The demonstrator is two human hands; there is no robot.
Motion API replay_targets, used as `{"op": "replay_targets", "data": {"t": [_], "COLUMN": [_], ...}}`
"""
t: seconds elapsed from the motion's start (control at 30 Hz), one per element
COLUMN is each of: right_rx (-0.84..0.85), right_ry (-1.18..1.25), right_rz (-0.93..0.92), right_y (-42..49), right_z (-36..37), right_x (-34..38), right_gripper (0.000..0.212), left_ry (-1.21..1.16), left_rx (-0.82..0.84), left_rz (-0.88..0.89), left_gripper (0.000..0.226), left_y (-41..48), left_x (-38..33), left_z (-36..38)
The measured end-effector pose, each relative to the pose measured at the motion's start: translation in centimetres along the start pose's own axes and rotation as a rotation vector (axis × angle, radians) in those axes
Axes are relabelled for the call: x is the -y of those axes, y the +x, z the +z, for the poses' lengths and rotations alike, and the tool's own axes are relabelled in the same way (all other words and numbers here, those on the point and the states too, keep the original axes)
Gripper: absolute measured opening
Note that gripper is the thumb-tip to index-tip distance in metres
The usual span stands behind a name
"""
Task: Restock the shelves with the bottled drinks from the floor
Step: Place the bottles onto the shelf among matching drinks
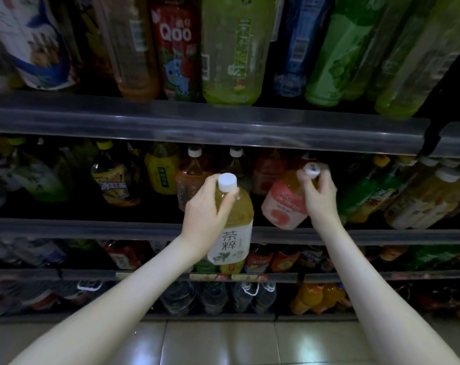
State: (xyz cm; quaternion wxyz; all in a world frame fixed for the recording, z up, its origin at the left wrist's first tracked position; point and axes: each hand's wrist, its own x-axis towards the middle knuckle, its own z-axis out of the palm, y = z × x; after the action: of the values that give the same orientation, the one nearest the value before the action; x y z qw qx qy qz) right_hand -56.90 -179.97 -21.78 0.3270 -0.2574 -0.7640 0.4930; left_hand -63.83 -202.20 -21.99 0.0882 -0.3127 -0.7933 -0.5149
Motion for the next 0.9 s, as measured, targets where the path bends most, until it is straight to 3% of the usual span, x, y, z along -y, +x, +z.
{"op": "replay_targets", "data": {"t": [0.13, 0.23, 0.33, 0.47, 0.57, 0.77, 0.9], "right_rx": [0.200, 0.210, 0.288, 0.334, 0.366, 0.301, 0.106], "right_ry": [0.131, 0.170, 0.053, -0.310, -0.350, -0.317, -0.491], "right_rz": [0.109, 0.206, 0.207, 0.185, 0.186, 0.187, 0.165], "right_y": [1.6, 2.7, 4.1, 5.4, 6.1, 6.0, 3.7], "right_z": [2.7, 4.3, 5.1, 5.7, 5.5, 5.8, 7.3], "right_x": [-0.3, -0.4, -1.2, -2.7, -2.3, -2.4, -2.4], "right_gripper": [0.017, 0.021, 0.042, 0.087, 0.089, 0.082, 0.097], "left_ry": [0.055, 0.063, 0.051, 0.020, 0.001, -0.037, -0.060], "left_rx": [0.018, -0.009, -0.030, -0.029, -0.030, -0.028, -0.017], "left_rz": [-0.095, -0.150, -0.206, -0.257, -0.295, -0.317, -0.317], "left_gripper": [0.031, 0.032, 0.032, 0.029, 0.027, 0.025, 0.022], "left_y": [-1.0, -1.2, -1.2, -1.3, -1.5, -1.8, -1.8], "left_x": [1.9, 2.7, 3.2, 3.8, 4.3, 4.9, 5.5], "left_z": [-1.4, -2.2, -2.9, -3.7, -4.1, -5.1, -6.1]}}
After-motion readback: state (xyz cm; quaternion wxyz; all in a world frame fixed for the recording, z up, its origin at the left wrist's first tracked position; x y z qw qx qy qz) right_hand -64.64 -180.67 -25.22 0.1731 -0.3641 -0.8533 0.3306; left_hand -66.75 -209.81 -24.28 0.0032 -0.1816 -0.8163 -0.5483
